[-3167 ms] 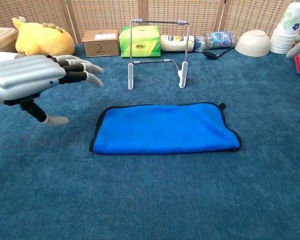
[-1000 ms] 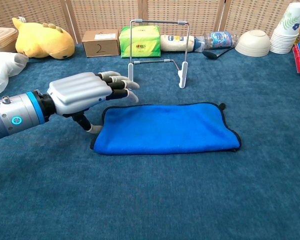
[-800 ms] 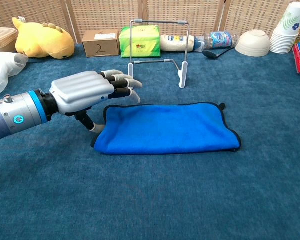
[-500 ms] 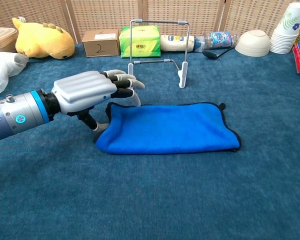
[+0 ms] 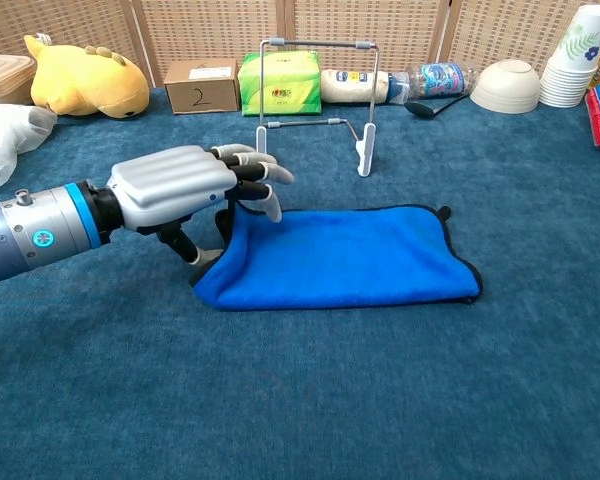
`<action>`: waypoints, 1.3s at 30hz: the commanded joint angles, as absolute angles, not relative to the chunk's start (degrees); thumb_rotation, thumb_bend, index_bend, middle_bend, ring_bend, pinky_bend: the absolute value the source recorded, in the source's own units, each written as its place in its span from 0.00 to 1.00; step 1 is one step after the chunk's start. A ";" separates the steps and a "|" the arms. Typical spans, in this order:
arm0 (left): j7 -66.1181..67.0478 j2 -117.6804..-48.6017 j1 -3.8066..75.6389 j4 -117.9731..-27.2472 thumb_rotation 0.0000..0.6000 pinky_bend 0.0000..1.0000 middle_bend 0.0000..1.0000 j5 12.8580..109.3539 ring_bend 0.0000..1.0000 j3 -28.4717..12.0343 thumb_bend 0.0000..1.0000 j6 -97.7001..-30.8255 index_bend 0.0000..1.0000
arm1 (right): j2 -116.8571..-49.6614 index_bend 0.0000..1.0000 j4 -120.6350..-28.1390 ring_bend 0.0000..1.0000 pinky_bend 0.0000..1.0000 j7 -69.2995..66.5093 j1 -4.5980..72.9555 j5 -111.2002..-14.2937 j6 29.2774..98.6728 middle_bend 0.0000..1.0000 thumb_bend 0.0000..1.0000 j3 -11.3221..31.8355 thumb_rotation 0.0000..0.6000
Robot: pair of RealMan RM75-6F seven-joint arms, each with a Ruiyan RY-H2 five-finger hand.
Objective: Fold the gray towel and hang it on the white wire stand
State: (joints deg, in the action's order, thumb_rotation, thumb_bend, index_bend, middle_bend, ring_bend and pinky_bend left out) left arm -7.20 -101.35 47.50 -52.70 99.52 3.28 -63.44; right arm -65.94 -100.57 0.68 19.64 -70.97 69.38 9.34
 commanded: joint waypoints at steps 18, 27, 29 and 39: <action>-9.25 -102.62 47.91 -50.09 1.00 0.00 0.14 99.80 0.00 3.97 0.42 -64.21 0.36 | -65.78 0.21 -100.67 0.00 0.00 0.32 19.47 -70.68 69.46 0.05 0.37 9.91 1.00; -10.03 -102.84 48.33 -49.57 1.00 0.00 0.19 99.85 0.00 4.08 0.47 -64.39 0.52 | -65.70 0.21 -100.71 0.00 0.00 0.01 19.21 -70.48 69.68 0.05 0.37 10.09 1.00; -10.22 -102.86 48.32 -49.53 1.00 0.00 0.20 99.82 0.00 4.08 0.48 -64.52 0.55 | -65.66 0.21 -100.65 0.00 0.00 0.00 19.18 -70.48 69.70 0.05 0.37 10.12 1.00; -11.33 -102.04 48.25 -50.38 1.00 0.00 0.27 98.85 0.05 3.30 0.53 -65.18 0.72 | -65.52 0.21 -100.63 0.00 0.00 -0.76 18.88 -70.16 69.95 0.05 0.37 10.49 1.00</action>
State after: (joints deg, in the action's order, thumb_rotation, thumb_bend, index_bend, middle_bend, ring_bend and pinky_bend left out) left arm -11.33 -102.15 48.26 -50.26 98.95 3.40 -65.12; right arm -65.52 -100.63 -0.77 18.89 -70.17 69.95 10.48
